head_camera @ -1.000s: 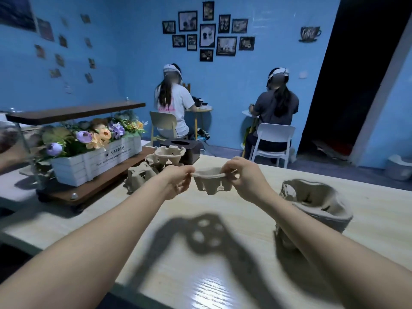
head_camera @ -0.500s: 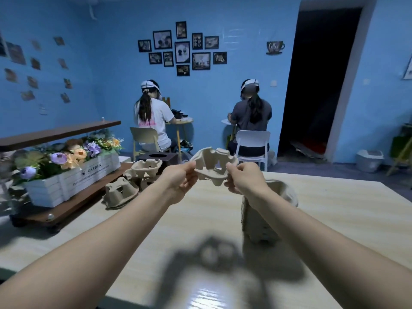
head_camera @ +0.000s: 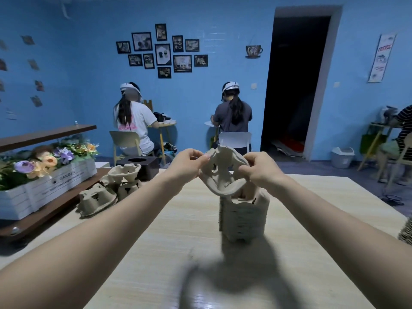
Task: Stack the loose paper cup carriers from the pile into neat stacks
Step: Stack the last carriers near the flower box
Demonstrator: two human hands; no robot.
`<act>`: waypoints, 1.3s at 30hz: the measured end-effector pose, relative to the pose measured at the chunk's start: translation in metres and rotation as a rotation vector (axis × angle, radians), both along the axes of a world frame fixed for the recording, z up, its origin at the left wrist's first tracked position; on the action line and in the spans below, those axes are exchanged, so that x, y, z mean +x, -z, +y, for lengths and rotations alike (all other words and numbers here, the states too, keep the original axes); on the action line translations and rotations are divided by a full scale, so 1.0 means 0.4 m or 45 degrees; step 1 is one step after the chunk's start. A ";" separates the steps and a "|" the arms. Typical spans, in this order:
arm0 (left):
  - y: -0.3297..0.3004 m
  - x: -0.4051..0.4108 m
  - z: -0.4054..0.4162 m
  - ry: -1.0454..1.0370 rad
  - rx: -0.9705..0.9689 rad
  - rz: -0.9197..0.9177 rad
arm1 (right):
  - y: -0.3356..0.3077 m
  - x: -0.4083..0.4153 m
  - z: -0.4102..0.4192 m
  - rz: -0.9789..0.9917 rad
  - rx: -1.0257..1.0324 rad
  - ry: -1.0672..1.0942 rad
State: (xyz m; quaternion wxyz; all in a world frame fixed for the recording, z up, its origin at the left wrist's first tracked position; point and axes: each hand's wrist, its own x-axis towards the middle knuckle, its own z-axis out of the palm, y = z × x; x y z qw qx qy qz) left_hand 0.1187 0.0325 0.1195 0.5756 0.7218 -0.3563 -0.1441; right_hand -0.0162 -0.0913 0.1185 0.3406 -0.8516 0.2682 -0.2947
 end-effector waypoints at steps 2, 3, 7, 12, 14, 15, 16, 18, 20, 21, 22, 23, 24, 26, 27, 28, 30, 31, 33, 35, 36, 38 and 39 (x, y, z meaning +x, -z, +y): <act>0.008 -0.013 -0.013 0.036 0.033 -0.048 | 0.003 -0.016 -0.014 0.028 -0.023 -0.031; 0.012 -0.018 -0.020 0.051 0.026 -0.038 | 0.006 -0.021 -0.021 0.022 -0.013 -0.030; 0.024 -0.037 -0.045 -0.004 -0.124 0.154 | 0.016 -0.040 -0.040 -0.160 0.190 0.051; 0.039 -0.069 -0.067 0.009 -0.139 0.300 | 0.030 -0.062 -0.046 -0.237 0.410 0.093; 0.043 -0.076 -0.065 0.044 -0.082 0.299 | 0.038 -0.071 -0.055 -0.191 0.366 0.174; 0.046 -0.076 -0.063 0.051 -0.052 0.288 | 0.040 -0.076 -0.058 -0.172 0.343 0.208; 0.049 -0.075 -0.060 0.055 -0.024 0.275 | 0.043 -0.079 -0.061 -0.156 0.326 0.234; 0.059 -0.074 -0.056 0.063 0.036 0.242 | 0.049 -0.084 -0.064 -0.112 0.282 0.267; 0.068 -0.075 -0.053 0.069 0.104 0.194 | 0.055 -0.085 -0.064 -0.075 0.217 0.298; 0.072 -0.076 -0.051 0.074 0.135 0.173 | 0.055 -0.086 -0.061 -0.055 0.176 0.313; 0.075 -0.076 -0.050 0.082 0.165 0.155 | 0.055 -0.086 -0.060 -0.035 0.138 0.322; 0.077 -0.075 -0.048 0.093 0.192 0.140 | 0.055 -0.089 -0.058 -0.014 0.110 0.329; 0.079 -0.074 -0.046 0.104 0.215 0.129 | 0.055 -0.091 -0.056 0.003 0.095 0.331; 0.082 -0.073 -0.043 0.114 0.241 0.114 | 0.057 -0.092 -0.056 0.026 0.078 0.335; 0.083 -0.072 -0.042 0.113 0.247 0.109 | 0.059 -0.092 -0.056 0.038 0.066 0.336; 0.086 -0.072 -0.042 0.111 0.253 0.108 | 0.062 -0.091 -0.055 0.050 0.049 0.339; 0.094 -0.074 -0.042 0.102 0.261 0.114 | 0.068 -0.089 -0.054 0.071 0.009 0.346; 0.098 -0.076 -0.044 0.093 0.260 0.114 | 0.071 -0.088 -0.053 0.085 -0.017 0.346; 0.105 -0.079 -0.048 0.067 0.252 0.087 | 0.075 -0.086 -0.049 0.120 -0.081 0.346; 0.110 -0.081 -0.054 0.035 0.253 0.025 | 0.078 -0.086 -0.044 0.136 -0.134 0.358; 0.112 -0.082 -0.056 0.020 0.261 -0.015 | 0.081 -0.085 -0.043 0.136 -0.151 0.367; 0.119 -0.080 -0.060 -0.003 0.284 -0.112 | 0.093 -0.082 -0.042 0.144 -0.173 0.384; 0.123 -0.079 -0.061 -0.013 0.294 -0.159 | 0.098 -0.082 -0.040 0.155 -0.178 0.394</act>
